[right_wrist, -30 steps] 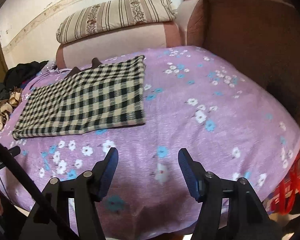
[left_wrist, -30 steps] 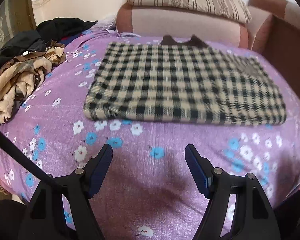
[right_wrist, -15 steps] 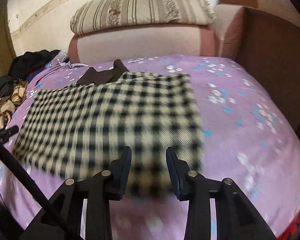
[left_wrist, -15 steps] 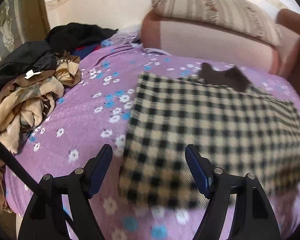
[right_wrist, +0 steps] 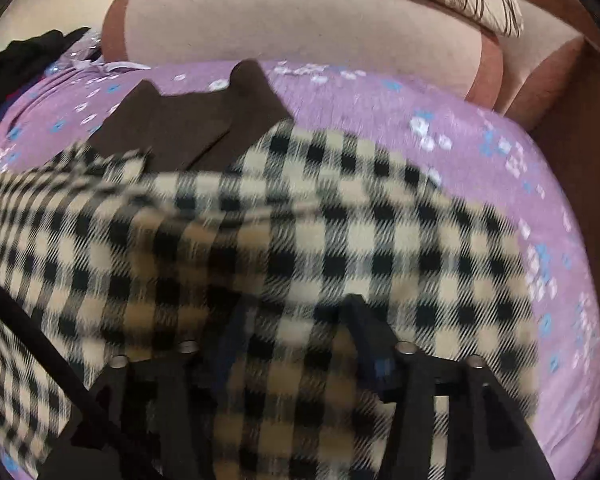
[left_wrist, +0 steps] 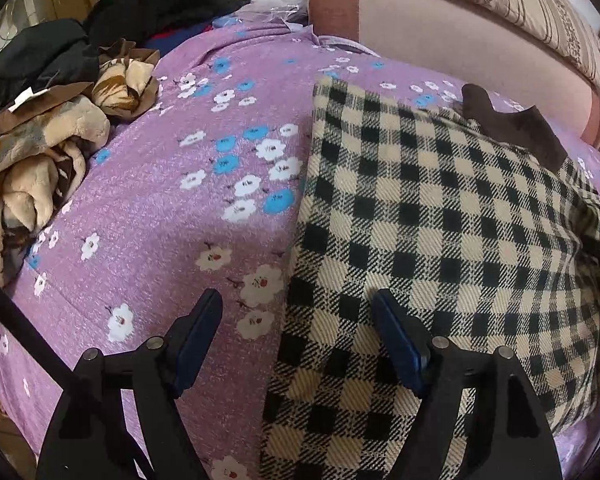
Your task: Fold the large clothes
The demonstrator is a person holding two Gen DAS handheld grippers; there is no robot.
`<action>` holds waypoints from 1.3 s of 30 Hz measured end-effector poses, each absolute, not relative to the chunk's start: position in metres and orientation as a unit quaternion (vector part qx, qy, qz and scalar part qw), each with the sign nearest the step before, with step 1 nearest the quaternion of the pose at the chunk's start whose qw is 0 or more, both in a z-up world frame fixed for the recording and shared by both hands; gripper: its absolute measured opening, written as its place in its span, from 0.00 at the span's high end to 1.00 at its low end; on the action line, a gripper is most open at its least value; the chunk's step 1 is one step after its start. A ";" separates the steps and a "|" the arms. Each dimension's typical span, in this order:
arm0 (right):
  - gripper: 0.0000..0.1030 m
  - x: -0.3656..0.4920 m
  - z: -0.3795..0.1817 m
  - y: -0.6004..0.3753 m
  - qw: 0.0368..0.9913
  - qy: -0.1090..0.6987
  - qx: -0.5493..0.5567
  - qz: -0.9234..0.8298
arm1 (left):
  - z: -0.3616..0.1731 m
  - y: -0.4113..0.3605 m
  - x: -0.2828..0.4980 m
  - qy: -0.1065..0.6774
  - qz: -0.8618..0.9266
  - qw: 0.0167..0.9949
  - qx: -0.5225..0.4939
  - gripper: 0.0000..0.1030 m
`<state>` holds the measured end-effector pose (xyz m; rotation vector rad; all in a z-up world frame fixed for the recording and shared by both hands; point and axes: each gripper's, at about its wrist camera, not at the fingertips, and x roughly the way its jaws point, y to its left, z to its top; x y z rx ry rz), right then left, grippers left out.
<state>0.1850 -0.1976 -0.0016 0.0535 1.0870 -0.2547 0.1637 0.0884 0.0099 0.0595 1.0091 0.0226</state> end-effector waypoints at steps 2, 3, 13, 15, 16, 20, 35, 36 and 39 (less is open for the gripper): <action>0.44 0.184 0.018 -0.199 0.859 0.495 0.033 -0.129 | 0.020 0.094 0.163 0.470 0.015 0.882 0.020 0.26; 0.44 0.177 0.031 -0.198 0.872 0.471 0.051 -0.124 | 0.025 0.097 0.162 0.462 0.016 0.887 0.015 0.26; 0.44 0.076 0.026 -0.131 0.889 0.452 0.063 -0.016 | 0.023 0.115 0.167 0.476 0.032 0.879 0.000 0.26; 0.44 0.046 0.020 -0.136 0.885 0.458 0.086 -0.014 | 0.028 0.111 0.160 0.464 0.024 0.885 0.003 0.26; 0.44 0.027 0.019 -0.146 0.884 0.456 0.100 -0.019 | 0.032 0.108 0.156 0.456 0.019 0.890 0.006 0.26; 0.44 -0.040 0.030 -0.211 0.884 0.426 0.175 -0.083 | 0.048 0.086 0.126 0.426 -0.020 0.904 0.021 0.26; 0.42 -0.116 0.133 -0.323 0.892 0.279 0.325 -0.148 | 0.078 0.023 0.041 0.425 -0.170 0.889 -0.015 0.25; 0.39 -0.107 0.138 -0.307 0.898 0.284 0.314 -0.123 | 0.075 0.031 0.048 0.429 -0.149 0.891 -0.010 0.25; 0.39 -0.073 0.125 -0.254 0.899 0.324 0.291 -0.051 | 0.065 0.060 0.070 0.439 -0.088 0.894 -0.006 0.25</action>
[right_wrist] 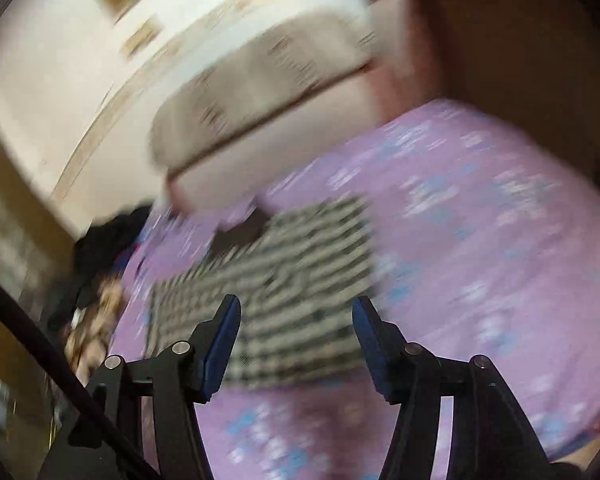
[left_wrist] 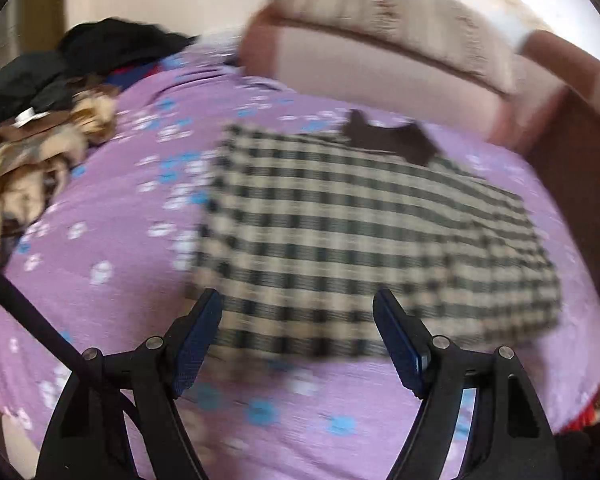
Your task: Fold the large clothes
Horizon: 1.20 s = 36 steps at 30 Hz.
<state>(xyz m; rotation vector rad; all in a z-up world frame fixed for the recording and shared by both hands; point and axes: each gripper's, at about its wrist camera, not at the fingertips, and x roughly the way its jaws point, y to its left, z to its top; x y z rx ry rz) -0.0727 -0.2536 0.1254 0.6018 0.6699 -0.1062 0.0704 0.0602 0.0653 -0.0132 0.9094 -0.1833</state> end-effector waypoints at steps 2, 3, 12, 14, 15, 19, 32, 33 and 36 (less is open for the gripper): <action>0.39 -0.054 0.100 -0.223 0.892 0.359 0.273 -0.034 | 0.065 0.074 0.076 0.436 -0.064 0.898 -0.003 0.25; 0.39 -0.048 0.085 -0.212 0.887 0.377 0.266 -0.031 | 0.066 0.080 0.076 0.432 -0.056 0.900 -0.003 0.25; 0.39 -0.055 0.032 -0.230 0.867 0.426 0.246 -0.080 | 0.056 0.098 0.097 0.447 -0.052 0.893 -0.008 0.25; 0.39 -0.053 0.033 -0.213 0.872 0.434 0.216 -0.058 | 0.053 0.107 0.117 0.459 -0.047 0.887 -0.035 0.25; 0.39 -0.048 0.033 -0.199 0.876 0.439 0.196 -0.041 | 0.051 0.113 0.131 0.465 -0.046 0.883 -0.048 0.25; 0.39 -0.019 0.032 -0.124 0.888 0.447 0.099 0.032 | 0.045 0.126 0.182 0.468 -0.034 0.882 -0.039 0.25; 0.38 0.069 -0.010 0.073 0.893 0.397 -0.183 0.107 | 0.005 0.136 0.278 0.504 -0.206 0.828 -0.136 0.20; 0.38 0.074 -0.011 0.078 0.894 0.392 -0.189 0.102 | 0.004 0.134 0.284 0.502 -0.219 0.825 -0.140 0.19; 0.38 0.091 -0.014 0.091 0.895 0.388 -0.198 0.094 | 0.002 0.130 0.297 0.503 -0.250 0.811 -0.161 0.16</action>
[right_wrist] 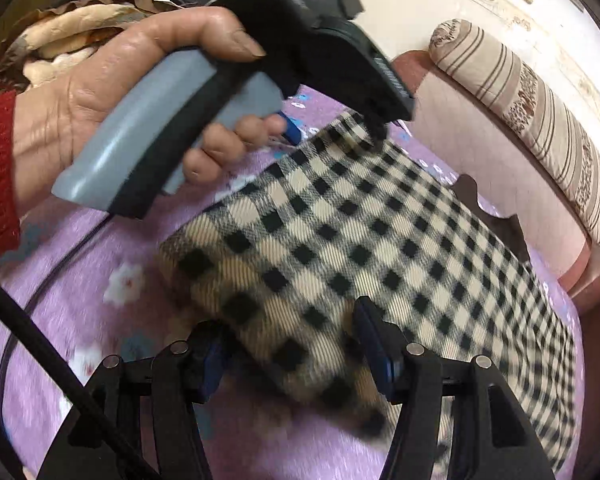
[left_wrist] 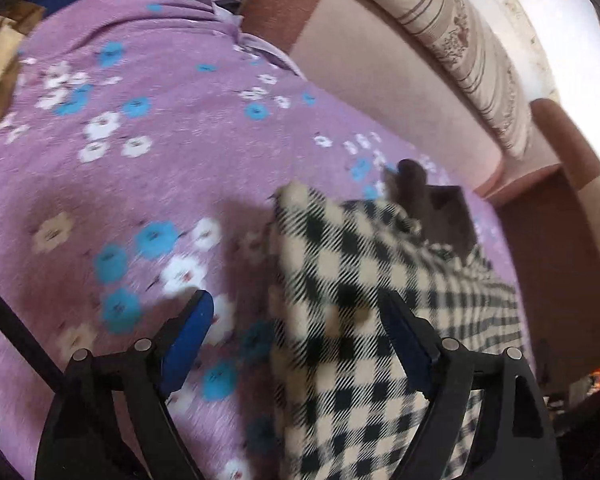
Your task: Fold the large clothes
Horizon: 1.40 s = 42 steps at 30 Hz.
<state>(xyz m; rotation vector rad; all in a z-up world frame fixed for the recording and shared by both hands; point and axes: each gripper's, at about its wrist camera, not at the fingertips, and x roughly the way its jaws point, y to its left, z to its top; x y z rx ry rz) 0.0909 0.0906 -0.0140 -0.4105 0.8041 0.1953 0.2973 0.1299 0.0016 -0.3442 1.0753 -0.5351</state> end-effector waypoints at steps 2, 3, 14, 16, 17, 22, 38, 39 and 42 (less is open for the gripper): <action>0.38 0.102 -0.018 0.099 0.895 0.386 -0.204 0.092 | 0.000 0.126 0.303 0.504 -0.265 0.805 -0.168 0.14; 0.38 0.105 -0.019 0.102 0.895 0.385 -0.207 0.091 | 0.000 0.125 0.306 0.505 -0.267 0.804 -0.166 0.14; 0.86 0.109 -0.010 0.111 0.903 0.369 -0.201 0.089 | 0.003 0.108 0.309 0.520 -0.281 0.792 -0.152 0.90; 0.87 0.106 -0.001 0.102 0.911 0.362 -0.173 0.090 | 0.013 0.107 0.306 0.514 -0.271 0.799 -0.153 0.90; 0.87 0.102 0.005 0.096 0.916 0.356 -0.161 0.089 | 0.020 0.104 0.302 0.508 -0.264 0.807 -0.145 0.91; 0.87 0.085 0.035 0.066 0.935 0.322 -0.123 0.082 | 0.059 0.076 0.283 0.482 -0.243 0.835 -0.104 0.92; 0.88 0.016 0.046 -0.190 0.943 0.320 0.066 -0.066 | 0.098 -0.268 0.219 0.479 -0.358 0.797 0.082 0.89; 0.88 0.013 0.039 -0.204 0.937 0.330 0.085 -0.071 | 0.090 -0.283 0.216 0.485 -0.358 0.793 0.089 0.88; 0.87 0.004 0.017 -0.241 0.915 0.361 0.168 -0.069 | 0.081 -0.304 0.207 0.500 -0.368 0.779 0.091 0.81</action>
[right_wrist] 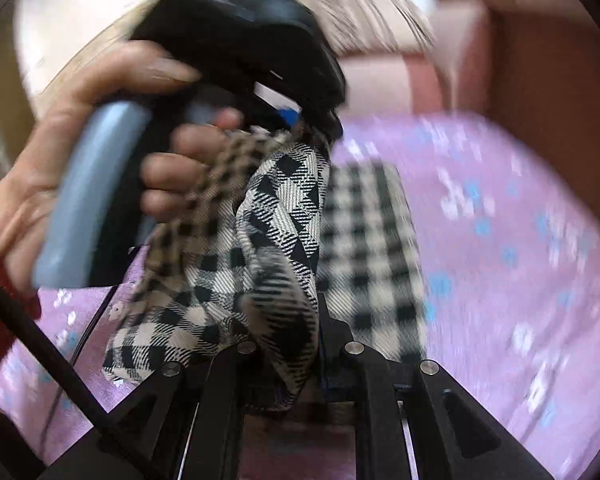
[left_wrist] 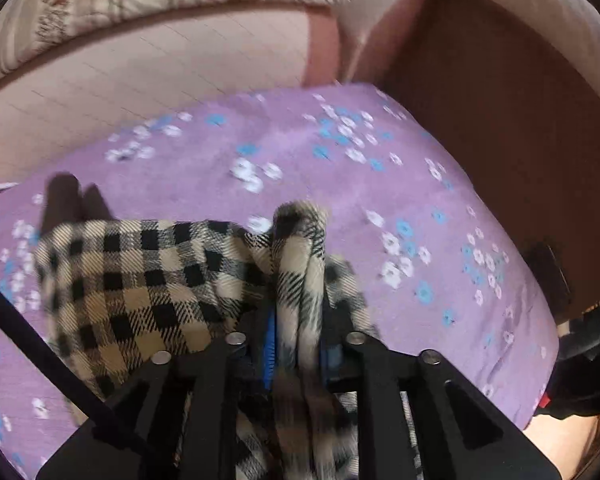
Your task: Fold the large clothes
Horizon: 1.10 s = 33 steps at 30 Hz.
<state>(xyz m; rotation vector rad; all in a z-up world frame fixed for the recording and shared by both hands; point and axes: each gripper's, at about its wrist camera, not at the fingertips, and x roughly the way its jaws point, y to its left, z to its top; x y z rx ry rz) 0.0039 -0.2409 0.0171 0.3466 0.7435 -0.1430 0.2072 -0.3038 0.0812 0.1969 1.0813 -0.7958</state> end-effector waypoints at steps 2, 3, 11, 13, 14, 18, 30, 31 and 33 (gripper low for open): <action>0.85 0.006 0.006 -0.256 0.896 0.381 0.222 -0.058 | 0.087 -0.299 0.204 0.505 -0.374 0.774 0.074 0.69; 0.81 0.006 0.003 -0.262 0.888 0.388 0.242 -0.050 | 0.094 -0.294 0.202 0.502 -0.374 0.777 0.065 0.58; 0.68 -0.041 0.037 -0.313 0.901 0.307 0.304 -0.041 | 0.158 -0.197 0.180 0.421 -0.311 0.851 0.052 0.38; 0.59 -0.043 0.050 -0.326 0.910 0.278 0.303 -0.054 | 0.154 -0.177 0.166 0.406 -0.286 0.864 0.079 0.38; 0.59 -0.040 0.052 -0.328 0.912 0.272 0.304 -0.052 | 0.148 -0.166 0.159 0.401 -0.274 0.869 0.095 0.38; 0.59 0.018 0.059 -0.335 0.908 0.287 0.305 0.010 | 0.113 -0.138 0.133 0.414 -0.249 0.868 0.116 0.38; 0.63 0.132 0.000 -0.336 0.867 0.393 0.306 -0.022 | 0.054 -0.134 0.100 0.441 -0.249 0.855 0.111 0.38; 0.72 0.135 -0.005 -0.337 0.864 0.395 0.313 -0.010 | 0.048 -0.137 0.099 0.442 -0.248 0.853 0.121 0.38; 0.95 0.139 -0.007 -0.342 0.855 0.390 0.341 0.011 | 0.041 -0.138 0.094 0.444 -0.243 0.852 0.136 0.38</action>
